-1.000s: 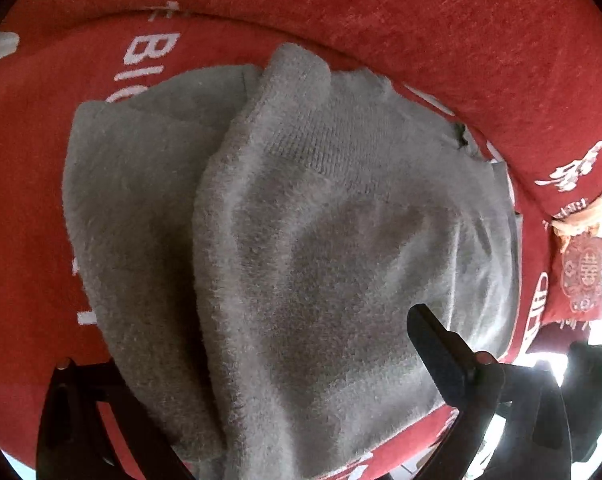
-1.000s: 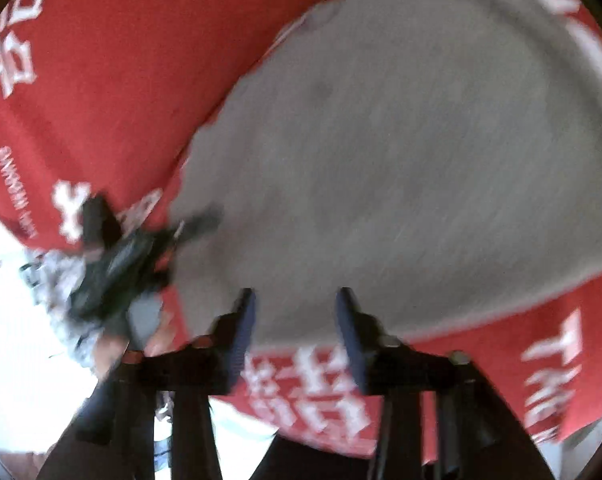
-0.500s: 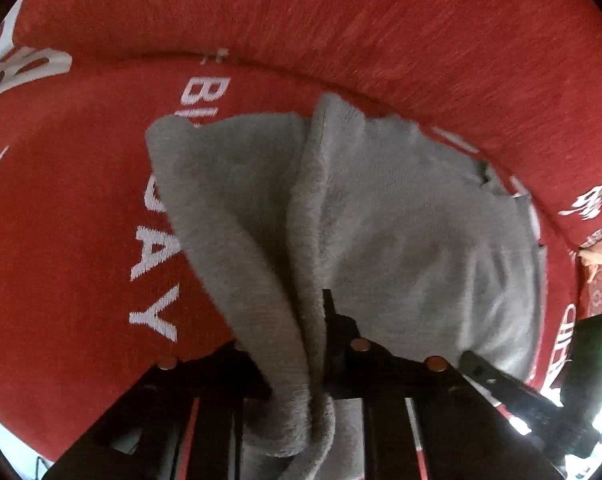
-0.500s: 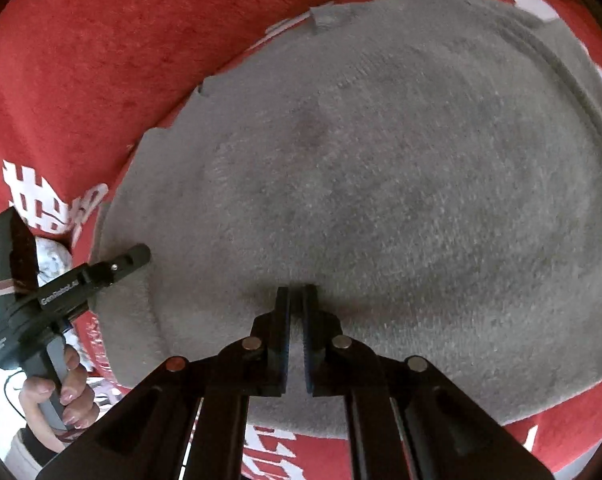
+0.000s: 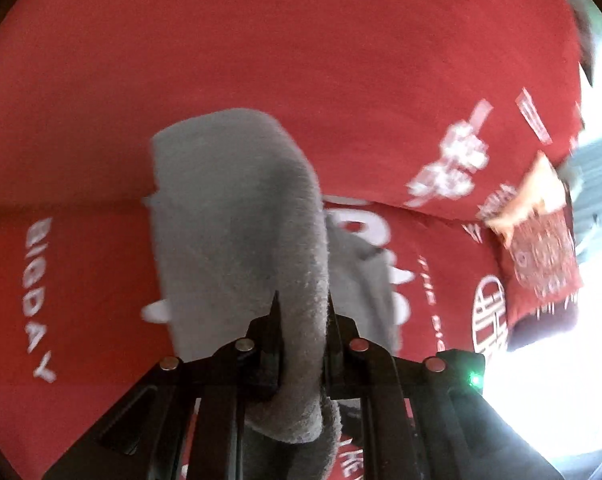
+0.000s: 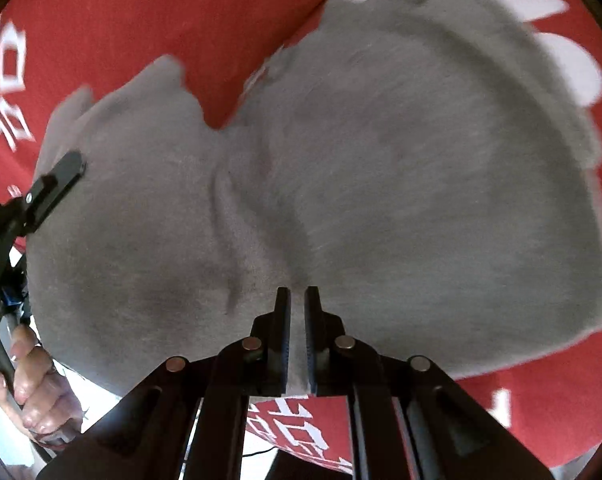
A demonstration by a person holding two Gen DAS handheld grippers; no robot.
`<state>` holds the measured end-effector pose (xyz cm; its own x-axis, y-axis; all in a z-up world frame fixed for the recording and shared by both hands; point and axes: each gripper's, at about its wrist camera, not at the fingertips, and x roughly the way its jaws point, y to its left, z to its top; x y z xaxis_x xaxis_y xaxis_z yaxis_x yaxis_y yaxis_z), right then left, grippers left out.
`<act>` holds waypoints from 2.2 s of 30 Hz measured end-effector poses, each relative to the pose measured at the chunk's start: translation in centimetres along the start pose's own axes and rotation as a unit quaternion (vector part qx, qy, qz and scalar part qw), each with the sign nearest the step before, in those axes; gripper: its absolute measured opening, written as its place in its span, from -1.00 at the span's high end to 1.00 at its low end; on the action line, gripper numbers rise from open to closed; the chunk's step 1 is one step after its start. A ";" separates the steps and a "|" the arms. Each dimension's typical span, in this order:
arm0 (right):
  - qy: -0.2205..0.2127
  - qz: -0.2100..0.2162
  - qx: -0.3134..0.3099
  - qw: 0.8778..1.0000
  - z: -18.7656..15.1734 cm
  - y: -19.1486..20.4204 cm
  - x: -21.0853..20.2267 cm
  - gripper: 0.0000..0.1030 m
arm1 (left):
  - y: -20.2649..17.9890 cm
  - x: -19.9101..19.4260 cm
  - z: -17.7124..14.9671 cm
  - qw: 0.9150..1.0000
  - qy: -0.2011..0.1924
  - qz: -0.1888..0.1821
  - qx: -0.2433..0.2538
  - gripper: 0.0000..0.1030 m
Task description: Fold small clothes
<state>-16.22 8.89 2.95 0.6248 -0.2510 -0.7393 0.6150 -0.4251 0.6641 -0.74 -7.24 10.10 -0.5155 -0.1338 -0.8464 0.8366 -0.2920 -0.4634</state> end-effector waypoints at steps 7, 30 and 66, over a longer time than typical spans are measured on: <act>-0.040 0.028 0.064 0.997 1.4 -6.0 -4.9 0.79 | -7.9 9.3 -0.8 0.994 0.071 0.018 0.087 0.70; -0.089 0.280 0.255 0.921 4.6 -16.5 -6.2 -0.36 | -3.9 5.1 -1.5 0.992 0.026 0.104 0.073 -0.13; -0.059 -0.110 0.003 0.992 9.0 -7.3 -5.6 0.67 | 3.6 6.1 -5.5 0.982 0.071 0.169 0.035 -0.51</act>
<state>-28.54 5.55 1.26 0.4147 -0.2516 -0.8745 0.7272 -0.4860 0.4847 0.09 -3.91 1.81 -0.1743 -0.1022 -0.9794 0.9386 -0.3179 -0.1339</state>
